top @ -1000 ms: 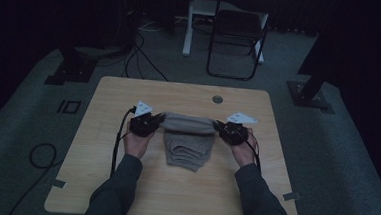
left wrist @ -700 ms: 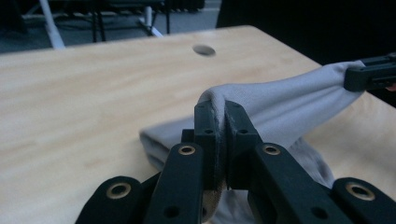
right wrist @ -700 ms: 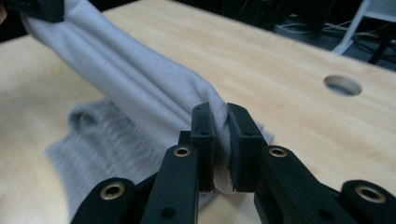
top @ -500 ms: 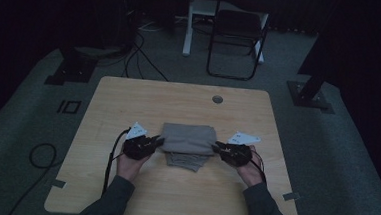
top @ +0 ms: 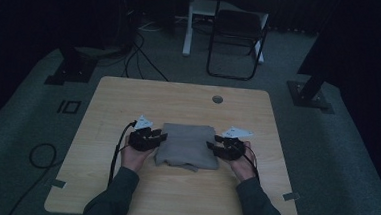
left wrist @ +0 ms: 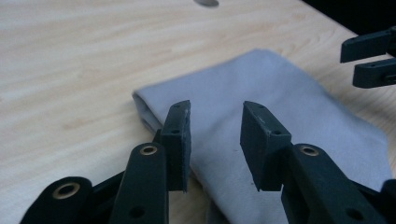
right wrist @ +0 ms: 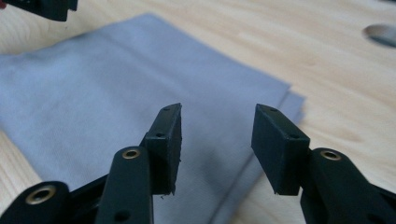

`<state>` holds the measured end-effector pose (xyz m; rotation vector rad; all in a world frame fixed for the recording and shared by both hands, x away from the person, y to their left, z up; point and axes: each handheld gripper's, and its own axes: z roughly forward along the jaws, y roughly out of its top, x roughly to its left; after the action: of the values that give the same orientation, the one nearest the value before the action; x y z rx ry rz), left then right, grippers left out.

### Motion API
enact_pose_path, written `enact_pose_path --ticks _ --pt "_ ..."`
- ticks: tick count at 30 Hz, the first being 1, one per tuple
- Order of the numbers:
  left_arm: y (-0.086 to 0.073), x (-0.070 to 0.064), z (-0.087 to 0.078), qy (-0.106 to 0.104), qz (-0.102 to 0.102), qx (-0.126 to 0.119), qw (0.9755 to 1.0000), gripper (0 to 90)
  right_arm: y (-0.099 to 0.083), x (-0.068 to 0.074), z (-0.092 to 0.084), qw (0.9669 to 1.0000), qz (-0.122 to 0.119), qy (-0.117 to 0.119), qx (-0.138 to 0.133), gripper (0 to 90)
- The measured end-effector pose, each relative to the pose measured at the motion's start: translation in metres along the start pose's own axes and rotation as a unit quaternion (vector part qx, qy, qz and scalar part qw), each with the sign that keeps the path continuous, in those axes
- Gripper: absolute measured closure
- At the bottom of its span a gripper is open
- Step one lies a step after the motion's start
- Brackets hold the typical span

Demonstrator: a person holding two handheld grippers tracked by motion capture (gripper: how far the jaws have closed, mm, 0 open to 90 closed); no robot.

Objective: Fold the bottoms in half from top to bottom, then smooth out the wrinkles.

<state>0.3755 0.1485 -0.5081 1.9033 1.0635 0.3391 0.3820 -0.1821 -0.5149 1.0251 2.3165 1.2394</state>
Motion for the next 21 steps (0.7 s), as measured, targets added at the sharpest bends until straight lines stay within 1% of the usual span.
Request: enact_pose_path --ticks 4,7,8,9,10,13,14,15,17,21 --pt "-0.009 -0.006 0.0 -0.004 0.002 0.009 0.9999 60.2 -0.006 0.009 0.005 0.9997 -0.011 0.011 0.018 50.9" --pt "-0.015 -0.012 -0.002 -0.011 0.005 0.017 0.9998 57.7 -0.013 0.015 0.007 0.9993 -0.013 0.023 0.026 48.2" --pt "-0.015 -0.012 -0.002 -0.011 0.005 0.017 0.9998 57.2 -0.013 0.015 0.007 0.9993 -0.013 0.023 0.026 48.2" --pt "-0.019 -0.018 -0.002 -0.018 0.01 0.021 0.9996 57.2 -0.015 0.017 0.007 0.9991 -0.013 0.03 0.029 47.3" --pt "-0.021 -0.021 -0.002 -0.021 0.014 0.024 0.9994 55.3 -0.019 0.02 0.008 0.9987 -0.013 0.035 0.035 44.9" --pt "-0.026 -0.028 -0.002 -0.029 0.023 0.033 0.9988 53.3 -0.025 0.024 0.011 0.998 -0.015 0.039 0.047 41.9" --pt "-0.028 -0.03 -0.001 -0.027 0.03 0.038 0.9984 52.9 -0.026 0.024 0.011 0.9978 -0.015 0.041 0.051 41.6" --pt "-0.029 -0.031 0.0 -0.026 0.033 0.04 0.9983 52.3 -0.027 0.025 0.011 0.9978 -0.013 0.041 0.052 41.2" --pt "-0.032 -0.032 0.002 -0.026 0.033 0.049 0.9979 51.7 -0.028 0.024 0.01 0.9977 -0.012 0.04 0.054 40.7" --pt "-0.038 -0.033 0.006 -0.021 0.041 0.063 0.9969 51.7 -0.032 0.023 0.009 0.9973 -0.008 0.039 0.062 40.3"
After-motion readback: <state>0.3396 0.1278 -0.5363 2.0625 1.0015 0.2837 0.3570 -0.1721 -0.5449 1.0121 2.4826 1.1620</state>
